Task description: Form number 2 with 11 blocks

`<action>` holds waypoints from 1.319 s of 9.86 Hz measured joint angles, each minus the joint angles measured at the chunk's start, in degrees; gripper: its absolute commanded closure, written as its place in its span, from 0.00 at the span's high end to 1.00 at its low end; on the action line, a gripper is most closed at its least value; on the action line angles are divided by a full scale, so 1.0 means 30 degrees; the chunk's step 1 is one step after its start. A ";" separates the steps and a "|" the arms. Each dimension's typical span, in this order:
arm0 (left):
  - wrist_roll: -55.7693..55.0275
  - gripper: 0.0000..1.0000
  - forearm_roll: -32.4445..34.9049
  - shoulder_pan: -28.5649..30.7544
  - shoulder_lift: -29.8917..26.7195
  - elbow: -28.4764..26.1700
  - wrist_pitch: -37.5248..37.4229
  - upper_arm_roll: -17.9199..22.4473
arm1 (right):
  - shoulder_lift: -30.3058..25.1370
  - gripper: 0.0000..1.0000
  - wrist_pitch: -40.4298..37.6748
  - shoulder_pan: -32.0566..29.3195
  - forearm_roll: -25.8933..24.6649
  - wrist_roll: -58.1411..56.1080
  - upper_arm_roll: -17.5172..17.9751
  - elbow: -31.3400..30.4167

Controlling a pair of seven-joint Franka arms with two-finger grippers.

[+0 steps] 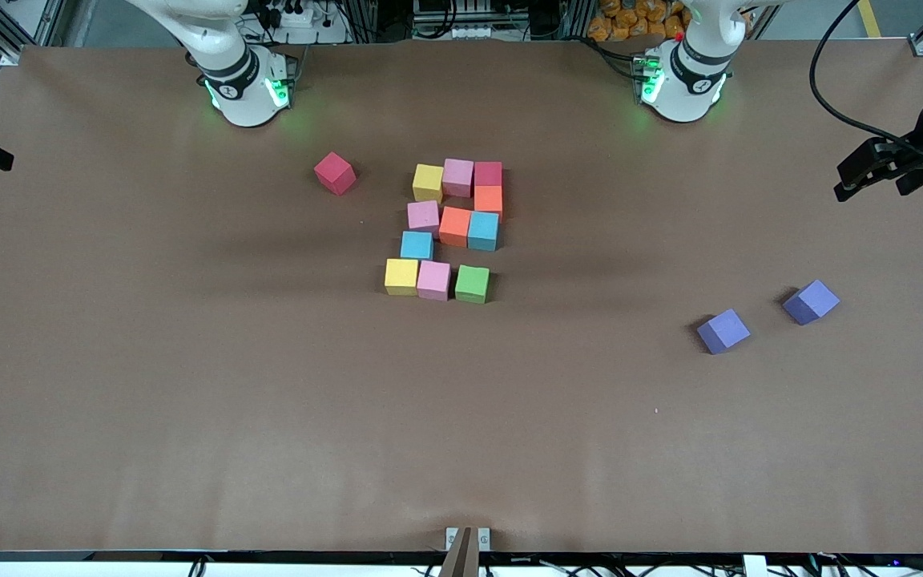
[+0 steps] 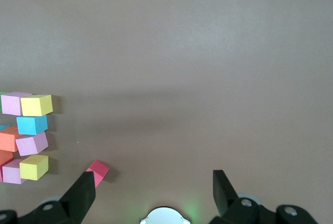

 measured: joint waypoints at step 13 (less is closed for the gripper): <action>0.0000 0.81 -0.0022 -0.0243 0.0642 -0.0013 -0.0005 -0.0571 | -0.0620 1.00 0.4038 0.2706 0.0003 0.3112 0.0105 -0.3737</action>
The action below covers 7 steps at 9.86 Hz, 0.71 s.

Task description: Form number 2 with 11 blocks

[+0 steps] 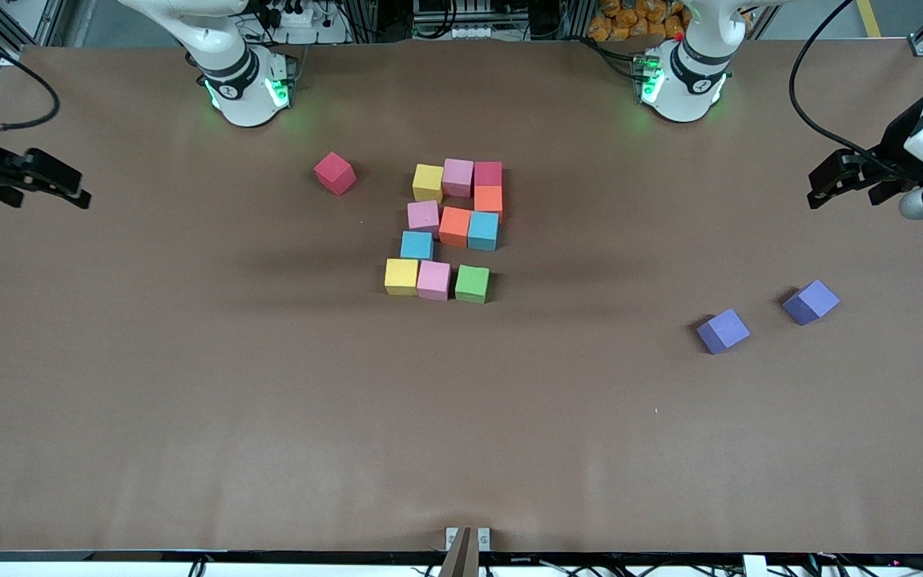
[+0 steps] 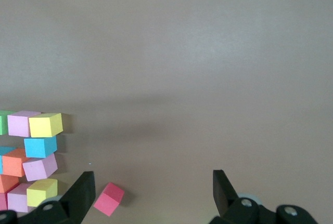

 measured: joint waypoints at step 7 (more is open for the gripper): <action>0.0000 0.81 0.0000 0.0018 0.0047 0.0002 0.0019 0.0013 | -0.0046 1.00 0.1412 0.2625 -0.0032 0.1446 -0.2192 -0.0757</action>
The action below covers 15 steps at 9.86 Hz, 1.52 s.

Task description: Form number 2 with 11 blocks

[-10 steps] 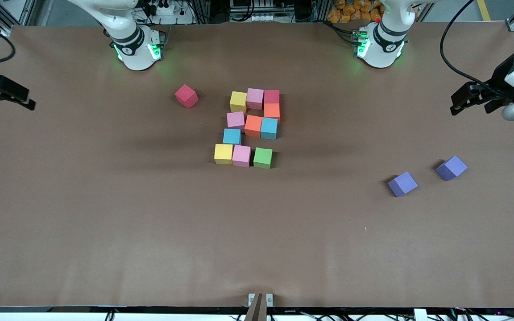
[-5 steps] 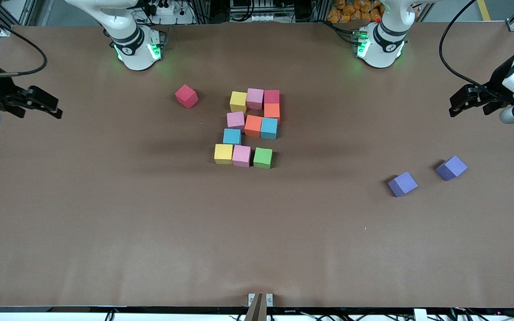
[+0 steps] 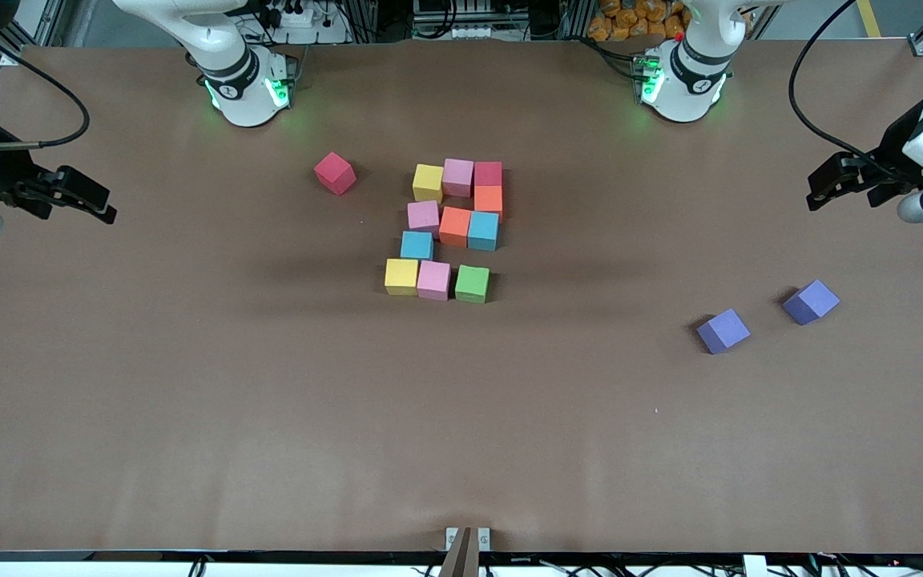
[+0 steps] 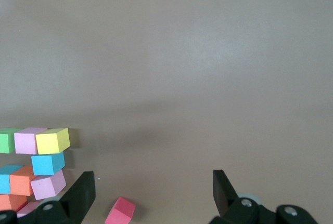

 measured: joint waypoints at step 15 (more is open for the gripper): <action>-0.0647 0.81 -0.0070 0.0045 0.0171 0.0010 0.0279 -0.0002 | 0.0124 1.00 -0.0378 -0.0891 0.1059 -0.1040 -0.0317 0.0666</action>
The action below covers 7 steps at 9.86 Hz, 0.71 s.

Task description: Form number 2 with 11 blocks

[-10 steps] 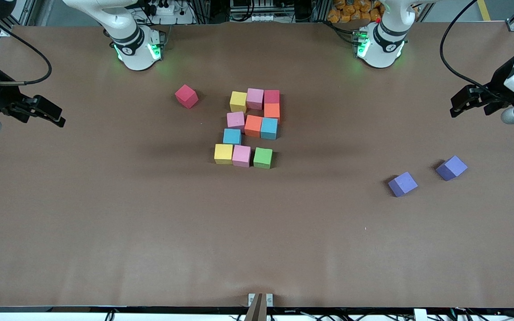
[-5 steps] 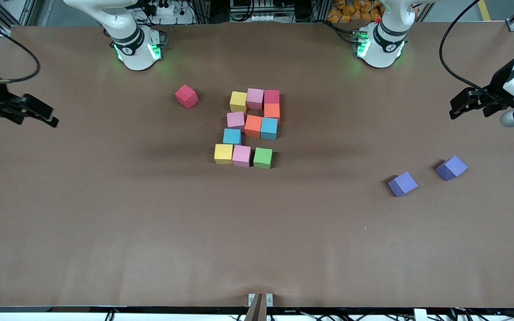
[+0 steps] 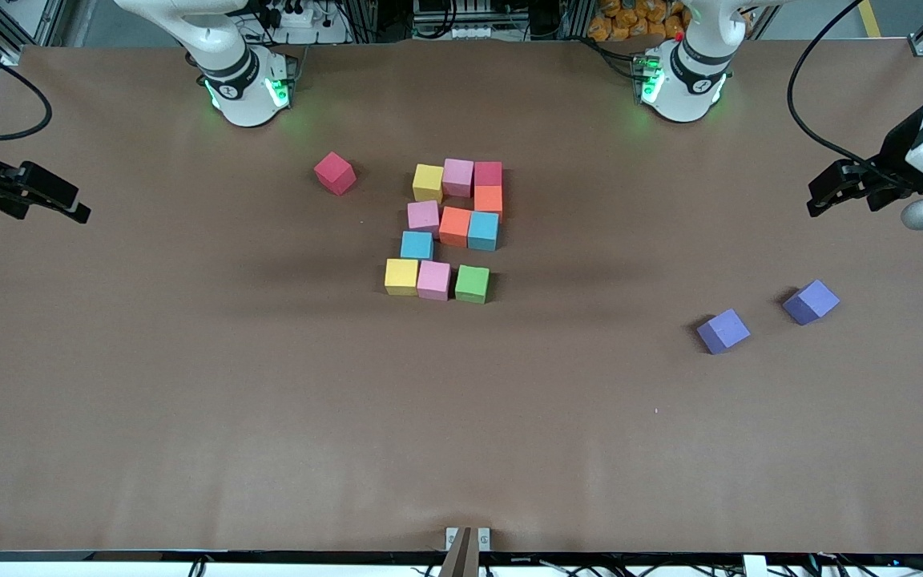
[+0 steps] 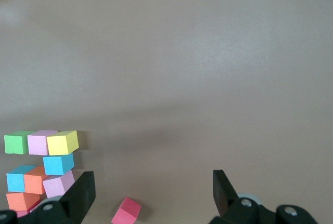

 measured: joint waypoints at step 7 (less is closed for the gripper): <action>-0.0001 0.82 -0.0459 0.0134 -0.0005 0.0516 0.0052 0.0171 | 0.0090 1.00 -0.0178 0.1106 -0.1716 -0.0084 0.0151 -0.0002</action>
